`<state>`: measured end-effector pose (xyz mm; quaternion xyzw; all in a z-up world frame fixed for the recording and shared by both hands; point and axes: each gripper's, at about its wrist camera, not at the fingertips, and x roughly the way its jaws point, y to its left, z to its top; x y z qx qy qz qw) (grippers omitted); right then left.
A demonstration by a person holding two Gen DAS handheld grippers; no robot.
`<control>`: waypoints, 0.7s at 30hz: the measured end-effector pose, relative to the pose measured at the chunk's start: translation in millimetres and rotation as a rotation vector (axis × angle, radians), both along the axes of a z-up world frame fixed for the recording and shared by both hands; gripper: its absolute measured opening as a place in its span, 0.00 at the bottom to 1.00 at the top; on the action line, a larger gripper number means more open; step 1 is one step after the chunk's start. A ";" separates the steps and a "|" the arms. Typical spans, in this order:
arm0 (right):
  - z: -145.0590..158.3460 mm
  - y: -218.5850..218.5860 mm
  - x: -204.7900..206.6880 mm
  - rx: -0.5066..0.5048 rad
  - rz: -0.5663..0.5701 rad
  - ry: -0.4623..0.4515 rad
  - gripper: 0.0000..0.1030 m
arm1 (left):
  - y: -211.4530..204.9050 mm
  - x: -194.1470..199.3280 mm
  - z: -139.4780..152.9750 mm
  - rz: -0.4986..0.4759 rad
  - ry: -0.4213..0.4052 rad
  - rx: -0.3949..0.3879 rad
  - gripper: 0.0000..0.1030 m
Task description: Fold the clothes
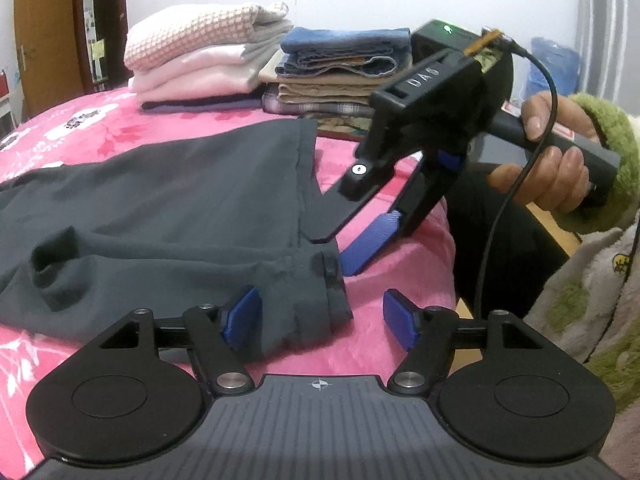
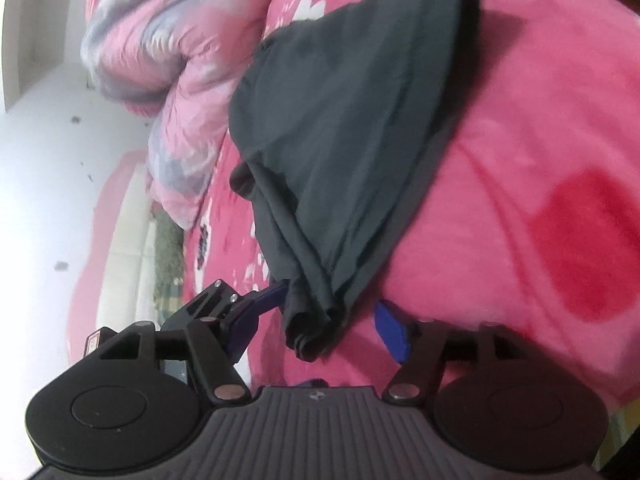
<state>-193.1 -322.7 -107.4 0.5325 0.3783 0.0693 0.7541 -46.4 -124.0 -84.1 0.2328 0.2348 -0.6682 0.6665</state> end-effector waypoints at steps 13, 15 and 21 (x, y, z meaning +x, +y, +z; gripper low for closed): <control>-18.2 7.4 27.8 0.155 0.012 0.030 0.08 | 1.4 2.6 -1.1 0.002 0.026 -0.038 0.67; -24.6 -0.2 26.3 0.253 -0.011 0.012 0.07 | 5.2 4.0 4.1 0.016 0.022 -0.059 0.67; -33.2 -8.6 30.6 0.428 -0.039 -0.017 0.07 | 4.8 -1.2 8.2 0.028 -0.081 -0.061 0.66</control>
